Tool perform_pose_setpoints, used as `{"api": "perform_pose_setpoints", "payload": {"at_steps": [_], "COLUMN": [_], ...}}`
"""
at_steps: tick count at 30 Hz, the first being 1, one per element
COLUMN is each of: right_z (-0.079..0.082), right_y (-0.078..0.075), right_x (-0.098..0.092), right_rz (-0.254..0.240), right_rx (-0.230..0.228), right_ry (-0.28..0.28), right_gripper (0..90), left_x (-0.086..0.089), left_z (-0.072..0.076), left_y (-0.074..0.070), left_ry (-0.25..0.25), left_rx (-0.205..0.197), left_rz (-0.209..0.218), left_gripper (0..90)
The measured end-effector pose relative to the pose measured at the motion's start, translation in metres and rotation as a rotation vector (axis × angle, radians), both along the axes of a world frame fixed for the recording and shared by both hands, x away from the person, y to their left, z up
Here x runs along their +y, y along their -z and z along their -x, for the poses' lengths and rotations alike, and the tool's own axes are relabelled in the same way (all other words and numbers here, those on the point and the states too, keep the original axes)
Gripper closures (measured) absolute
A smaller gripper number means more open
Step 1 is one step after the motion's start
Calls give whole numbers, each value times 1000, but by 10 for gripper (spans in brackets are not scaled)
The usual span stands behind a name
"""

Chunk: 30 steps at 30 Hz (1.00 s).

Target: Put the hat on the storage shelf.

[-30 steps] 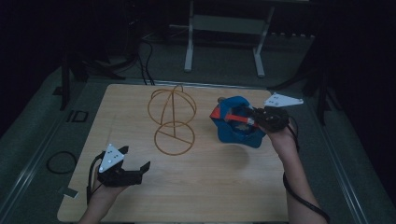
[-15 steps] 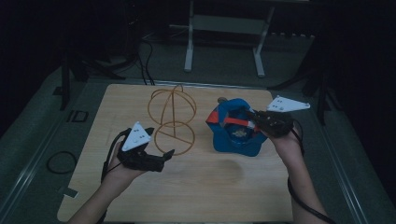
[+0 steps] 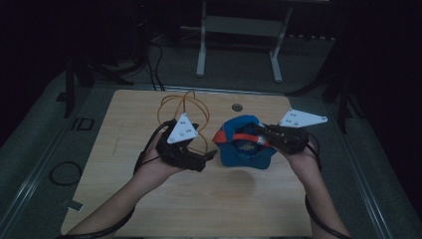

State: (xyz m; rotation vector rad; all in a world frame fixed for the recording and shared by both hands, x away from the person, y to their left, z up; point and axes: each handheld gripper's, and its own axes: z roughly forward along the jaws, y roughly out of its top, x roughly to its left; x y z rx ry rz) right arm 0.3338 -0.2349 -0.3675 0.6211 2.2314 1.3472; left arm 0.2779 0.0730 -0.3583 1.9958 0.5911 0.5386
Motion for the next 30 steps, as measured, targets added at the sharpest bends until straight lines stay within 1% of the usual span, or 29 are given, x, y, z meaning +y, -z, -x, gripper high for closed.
{"api": "perform_pose_setpoints", "payload": {"at_steps": [1,2,3,4,6,8,9,10,11,12,13,14,15,16,17,18,19,20,21,22,23,25,26,27,28,29,30], "right_z": [1,3,4,5,7,11,13,13,14,15,16,18,20,24,26,26,28,30,30,32,32,32,32,32,32,32,32], "right_y": [0,0,1,1,0,-3,-5,-5,-6,-8,-9,-11,-14,-18,-21,-21,-23,-26,-26,-27,-27,-26,-25,-25,-24,-24,-23], "right_x": [1,3,4,5,6,8,9,9,10,11,12,13,14,16,18,18,19,22,22,25,25,27,27,27,27,28,28], "right_rz": [11,32,38,33,34,7,19,19,16,8,10,12,-1,-2,0,0,0,1,1,3,3,10,8,8,9,8,6], "right_rx": [-1,-14,-14,-10,-17,-17,-27,-27,-29,-28,-33,-38,-42,-50,-60,-60,-66,-73,-73,-75,-75,-76,-70,-70,-70,-67,-63], "right_ry": [-6,-1,-2,-12,-15,-43,-41,-41,-47,-60,-66,-68,-84,-100,-104,-104,-109,-121,-121,-132,-132,-132,-139,-139,-139,-140,-142], "right_gripper": [870,871,871,872,872,872,872,872,872,872,872,872,872,872,872,872,872,872,872,872,872,872,872,872,872,872,872], "left_x": [-4,-8,-12,-16,-23,-28,-31,-34,-36,-38,-40,-43,-44,-46,-49,-49,-51,-54,-56,-58,-59,-61,-63,-64,-65,-67,-69], "left_z": [-2,-4,-6,-9,-14,-18,-21,-24,-26,-29,-32,-35,-36,-39,-43,-43,-45,-45,-46,-46,-47,-46,-46,-46,-46,-46,-46], "left_y": [-3,-5,-7,-9,-13,-14,-15,-15,-15,-15,-14,-14,-13,-12,-11,-11,-10,-10,-10,-10,-10,-10,-10,-10,-9,-9,-9], "left_ry": [8,14,20,25,30,32,33,35,31,32,36,32,31,33,37,37,46,43,49,53,60,71,71,69,72,69,67], "left_rx": [2,4,2,1,7,5,8,13,12,17,25,27,27,38,55,55,56,49,53,51,52,43,43,46,51,52,49], "left_rz": [8,10,5,-1,-10,-12,-15,-24,-30,-33,-35,-47,-50,-46,-47,-47,-51,-58,-64,-64,-65,-70,-78,-79,-80,-76,-83], "left_gripper": [131,134,134,134,134,134,134,134,135,142,146,148,148,155,171,191,191,224,224,275,275,372,466,466,505,566,603]}}
